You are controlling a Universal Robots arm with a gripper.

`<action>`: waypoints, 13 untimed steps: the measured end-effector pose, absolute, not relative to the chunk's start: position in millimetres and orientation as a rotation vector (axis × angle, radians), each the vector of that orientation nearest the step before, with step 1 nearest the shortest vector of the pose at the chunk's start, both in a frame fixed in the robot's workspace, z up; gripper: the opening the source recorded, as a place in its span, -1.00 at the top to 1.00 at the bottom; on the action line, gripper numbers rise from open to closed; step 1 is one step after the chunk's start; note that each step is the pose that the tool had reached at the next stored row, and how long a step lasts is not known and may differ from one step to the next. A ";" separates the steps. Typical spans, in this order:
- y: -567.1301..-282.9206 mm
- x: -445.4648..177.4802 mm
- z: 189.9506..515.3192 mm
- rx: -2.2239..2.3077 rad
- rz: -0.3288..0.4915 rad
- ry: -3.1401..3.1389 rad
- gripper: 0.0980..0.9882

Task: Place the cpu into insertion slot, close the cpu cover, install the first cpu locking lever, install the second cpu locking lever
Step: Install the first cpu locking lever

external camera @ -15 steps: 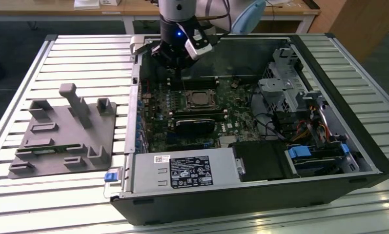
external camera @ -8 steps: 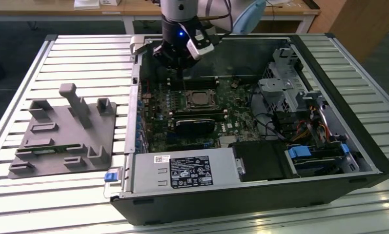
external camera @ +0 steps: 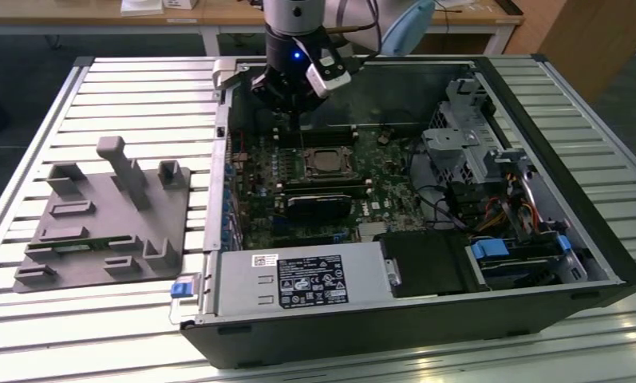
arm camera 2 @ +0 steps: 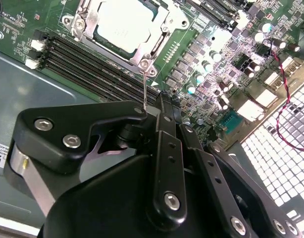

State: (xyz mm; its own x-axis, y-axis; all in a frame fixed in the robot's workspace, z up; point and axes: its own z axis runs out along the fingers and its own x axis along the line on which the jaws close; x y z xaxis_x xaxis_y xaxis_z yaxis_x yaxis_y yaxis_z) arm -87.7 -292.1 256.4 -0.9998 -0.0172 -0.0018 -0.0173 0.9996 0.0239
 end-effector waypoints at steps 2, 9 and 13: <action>-292.1 -87.6 256.4 -0.027 0.038 3.140 0.98; -292.1 -83.1 256.4 -0.027 0.038 3.140 0.98; -292.1 -78.1 256.4 -0.027 0.038 3.140 0.98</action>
State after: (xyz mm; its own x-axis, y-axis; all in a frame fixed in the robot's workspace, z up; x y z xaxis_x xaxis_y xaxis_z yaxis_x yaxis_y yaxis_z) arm -78.1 -292.1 256.4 -0.9998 -0.0173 -0.0018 -0.0174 0.9996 0.0239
